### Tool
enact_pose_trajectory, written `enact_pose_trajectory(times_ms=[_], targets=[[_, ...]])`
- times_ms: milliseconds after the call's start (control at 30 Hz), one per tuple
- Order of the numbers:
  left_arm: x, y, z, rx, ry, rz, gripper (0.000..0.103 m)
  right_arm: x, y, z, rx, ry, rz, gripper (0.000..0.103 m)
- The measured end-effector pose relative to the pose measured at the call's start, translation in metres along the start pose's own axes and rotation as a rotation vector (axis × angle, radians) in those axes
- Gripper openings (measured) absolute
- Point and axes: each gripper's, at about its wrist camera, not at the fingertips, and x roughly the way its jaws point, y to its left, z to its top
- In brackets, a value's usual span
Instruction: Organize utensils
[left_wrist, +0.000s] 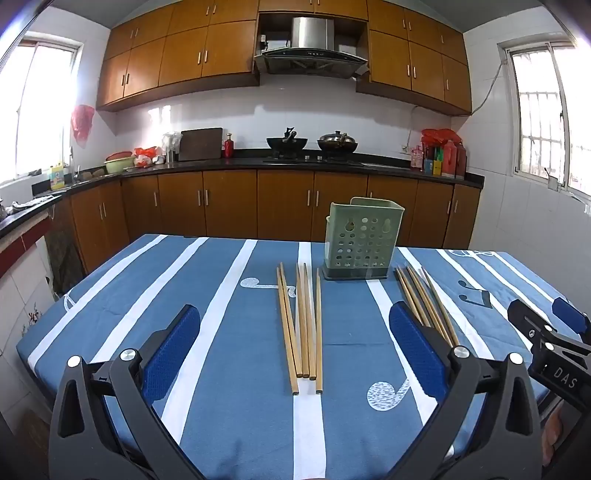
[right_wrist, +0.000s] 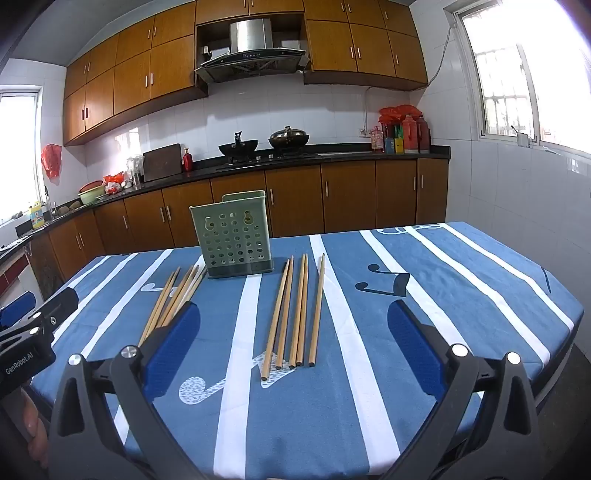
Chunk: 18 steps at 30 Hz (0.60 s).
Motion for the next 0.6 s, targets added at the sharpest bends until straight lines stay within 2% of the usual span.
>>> enact_pose_trajectory(times_ms=[600], targets=[[-0.0001, 0.0, 0.0, -0.002, 0.0, -0.001, 0.101, -0.0008, -0.0015, 0.0005, 0.003, 0.0, 0.002, 0.099]])
